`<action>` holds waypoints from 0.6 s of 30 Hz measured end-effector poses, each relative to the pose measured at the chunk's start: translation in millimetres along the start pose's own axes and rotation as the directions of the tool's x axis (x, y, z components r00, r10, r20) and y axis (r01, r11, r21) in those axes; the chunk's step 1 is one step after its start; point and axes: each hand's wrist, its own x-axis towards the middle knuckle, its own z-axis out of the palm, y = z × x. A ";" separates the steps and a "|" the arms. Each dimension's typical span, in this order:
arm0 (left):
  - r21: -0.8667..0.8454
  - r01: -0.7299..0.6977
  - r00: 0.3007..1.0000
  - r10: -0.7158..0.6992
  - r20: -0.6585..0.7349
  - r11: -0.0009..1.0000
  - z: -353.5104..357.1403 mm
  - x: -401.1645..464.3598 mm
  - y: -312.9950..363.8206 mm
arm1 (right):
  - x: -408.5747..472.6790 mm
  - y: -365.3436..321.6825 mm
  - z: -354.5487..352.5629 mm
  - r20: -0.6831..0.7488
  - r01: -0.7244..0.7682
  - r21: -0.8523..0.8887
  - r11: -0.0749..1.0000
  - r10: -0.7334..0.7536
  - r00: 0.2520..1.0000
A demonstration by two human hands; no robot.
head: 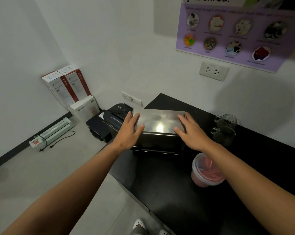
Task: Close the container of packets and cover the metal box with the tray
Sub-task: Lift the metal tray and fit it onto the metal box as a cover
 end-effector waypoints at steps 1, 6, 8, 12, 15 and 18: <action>-0.042 0.027 1.000 -0.027 0.000 0.999 0.7 -3.1 -1.8 | -3.0 2.8 -0.6 -0.005 -0.034 0.056 0.998 0.034 0.999; -0.158 0.022 0.999 -0.017 0.032 0.987 -2.3 -7.4 -4.2 | -9.4 12.3 -0.8 0.010 -0.099 0.236 0.967 0.100 0.995; -0.163 0.023 0.999 -0.016 0.045 0.986 -3.2 -5.8 -4.6 | -8.2 14.0 -0.3 0.021 -0.108 0.275 0.955 0.106 0.994; -0.169 0.032 0.999 -0.027 0.037 0.985 -5.9 -4.5 -1.6 | -4.5 13.6 0.4 0.076 -0.146 0.328 0.933 0.128 0.989; -0.191 0.023 0.999 -0.016 0.036 0.981 -7.8 -3.0 0.2 | -2.4 11.5 2.8 0.091 -0.133 0.365 0.921 0.107 0.990; -0.207 0.018 0.999 -0.009 0.042 0.978 -9.9 -0.5 1.8 | 1.3 9.3 8.0 0.091 -0.136 0.381 0.914 0.109 0.990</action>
